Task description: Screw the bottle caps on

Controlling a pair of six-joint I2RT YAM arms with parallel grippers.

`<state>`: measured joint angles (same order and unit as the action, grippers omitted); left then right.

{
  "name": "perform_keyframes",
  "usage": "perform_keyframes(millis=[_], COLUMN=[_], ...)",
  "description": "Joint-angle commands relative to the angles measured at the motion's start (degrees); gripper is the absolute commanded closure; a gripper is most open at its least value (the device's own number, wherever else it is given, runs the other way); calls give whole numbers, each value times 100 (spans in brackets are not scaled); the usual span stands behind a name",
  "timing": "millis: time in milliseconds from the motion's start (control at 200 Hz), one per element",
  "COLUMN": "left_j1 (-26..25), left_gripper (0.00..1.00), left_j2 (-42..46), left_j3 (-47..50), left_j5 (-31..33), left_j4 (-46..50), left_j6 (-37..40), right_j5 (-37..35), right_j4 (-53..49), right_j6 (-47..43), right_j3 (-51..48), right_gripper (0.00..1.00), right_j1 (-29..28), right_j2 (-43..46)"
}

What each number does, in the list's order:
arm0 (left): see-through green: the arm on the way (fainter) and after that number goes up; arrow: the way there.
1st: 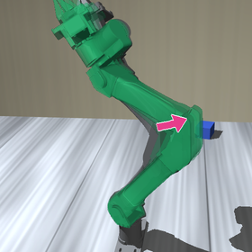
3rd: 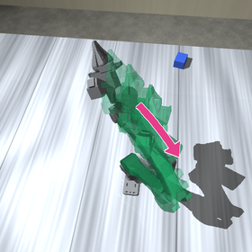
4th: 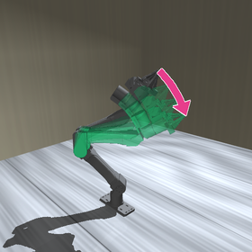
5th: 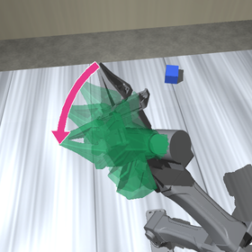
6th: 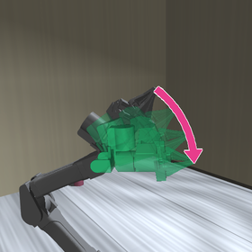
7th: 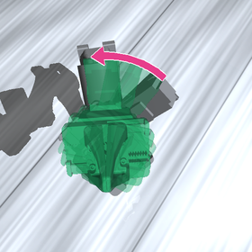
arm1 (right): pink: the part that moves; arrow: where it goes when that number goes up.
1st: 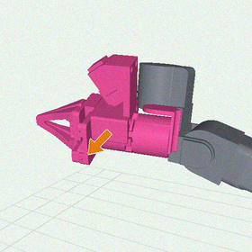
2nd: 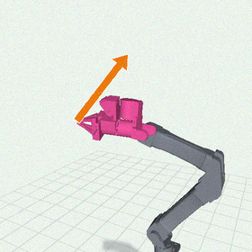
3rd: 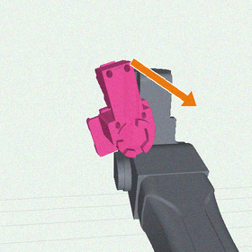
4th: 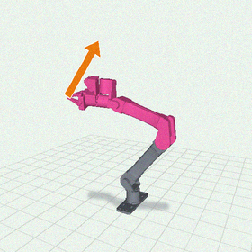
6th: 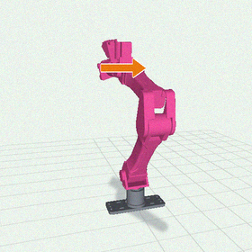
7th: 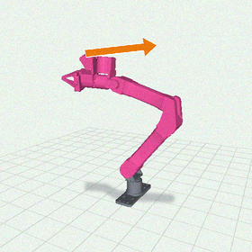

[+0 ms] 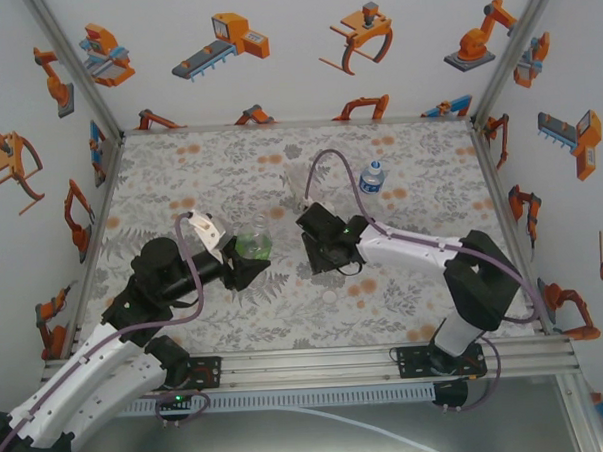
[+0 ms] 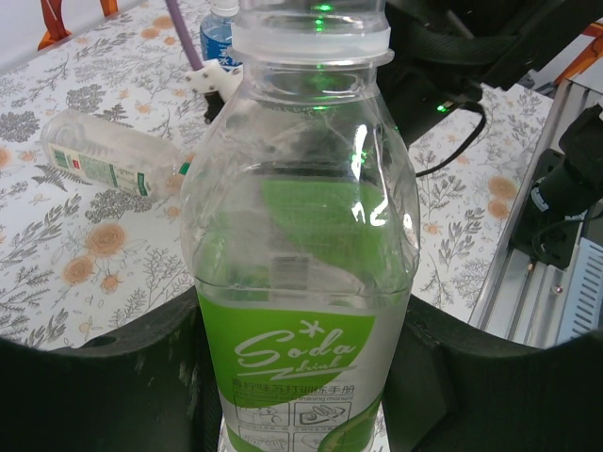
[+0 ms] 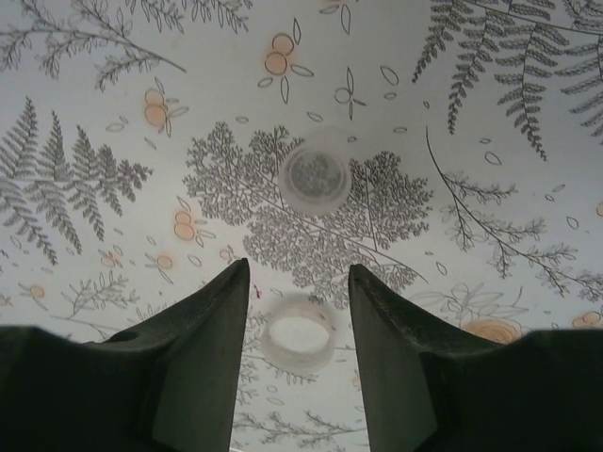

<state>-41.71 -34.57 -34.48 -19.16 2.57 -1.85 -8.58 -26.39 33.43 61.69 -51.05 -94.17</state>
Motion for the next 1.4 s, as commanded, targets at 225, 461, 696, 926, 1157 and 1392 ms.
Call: perform_keyframes(millis=[225,461,696,926,1157,1392], left_j1=[-25,-27,-33,-30,-31,-36], left_gripper=[93,93,93,93,93,93], left_j2=[96,94,125,150,117,82], left_j3=[-111,-136,-129,-85,-72,-74], left_j5=[-62,-53,-44,-30,6,15], left_j4=[-84,-62,2,-1,5,5], left_j6=[-141,-141,-140,-169,-175,-186], right_j5=[-344,-391,-210,-39,201,447], right_j4=[154,186,190,125,169,118], right_j6=[-56,-310,-450,-317,-216,-94], right_j3=[394,615,755,686,564,562], right_gripper=[53,56,58,60,68,71], right_j1=[62,128,139,138,83,-213], right_j2=[-667,-914,-1050,-1095,-1075,-1090])
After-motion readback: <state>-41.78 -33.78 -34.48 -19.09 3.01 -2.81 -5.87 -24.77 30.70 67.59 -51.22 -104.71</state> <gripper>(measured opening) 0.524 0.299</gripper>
